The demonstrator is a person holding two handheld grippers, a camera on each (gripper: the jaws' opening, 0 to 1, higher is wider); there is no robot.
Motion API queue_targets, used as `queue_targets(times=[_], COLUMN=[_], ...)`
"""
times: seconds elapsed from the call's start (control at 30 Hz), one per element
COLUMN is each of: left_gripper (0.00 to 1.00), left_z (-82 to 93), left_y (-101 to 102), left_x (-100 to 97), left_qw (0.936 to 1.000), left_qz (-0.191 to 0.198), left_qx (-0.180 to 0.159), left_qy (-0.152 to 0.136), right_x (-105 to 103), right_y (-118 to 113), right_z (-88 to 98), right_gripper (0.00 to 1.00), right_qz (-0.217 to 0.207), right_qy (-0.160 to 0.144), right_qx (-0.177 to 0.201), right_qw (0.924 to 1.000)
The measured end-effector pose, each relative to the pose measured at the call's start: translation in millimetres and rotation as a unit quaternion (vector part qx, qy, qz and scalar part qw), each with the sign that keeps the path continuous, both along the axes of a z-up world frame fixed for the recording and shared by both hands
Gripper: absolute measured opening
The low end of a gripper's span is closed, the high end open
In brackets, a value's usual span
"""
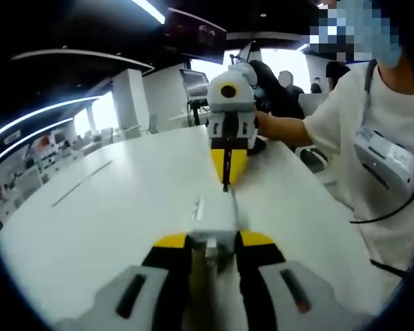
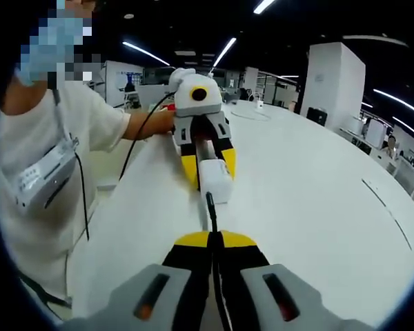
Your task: Plug the desk Type‑C cable into the charger adapter.
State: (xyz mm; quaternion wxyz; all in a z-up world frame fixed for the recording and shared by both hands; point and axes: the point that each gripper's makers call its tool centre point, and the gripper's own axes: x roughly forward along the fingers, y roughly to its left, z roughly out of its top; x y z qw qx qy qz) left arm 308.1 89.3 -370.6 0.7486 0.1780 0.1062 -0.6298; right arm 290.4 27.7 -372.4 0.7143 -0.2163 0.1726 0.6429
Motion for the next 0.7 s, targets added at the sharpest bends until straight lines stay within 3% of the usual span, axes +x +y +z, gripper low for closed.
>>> queue_targets(times=[0.7], left_gripper=[0.25], left_z=[1.1], left_y=[0.0], left_x=[-0.7], left_qw=[1.0], left_qz=[0.002], left_qx=[-0.001], left_qy=[0.0], right_x=[-2.1], right_y=[9.0], right_z=[0.1], right_gripper=[0.02], right_qz=[0.004], right_qy=[0.002], right_qx=[-0.003], right_qw=[1.0])
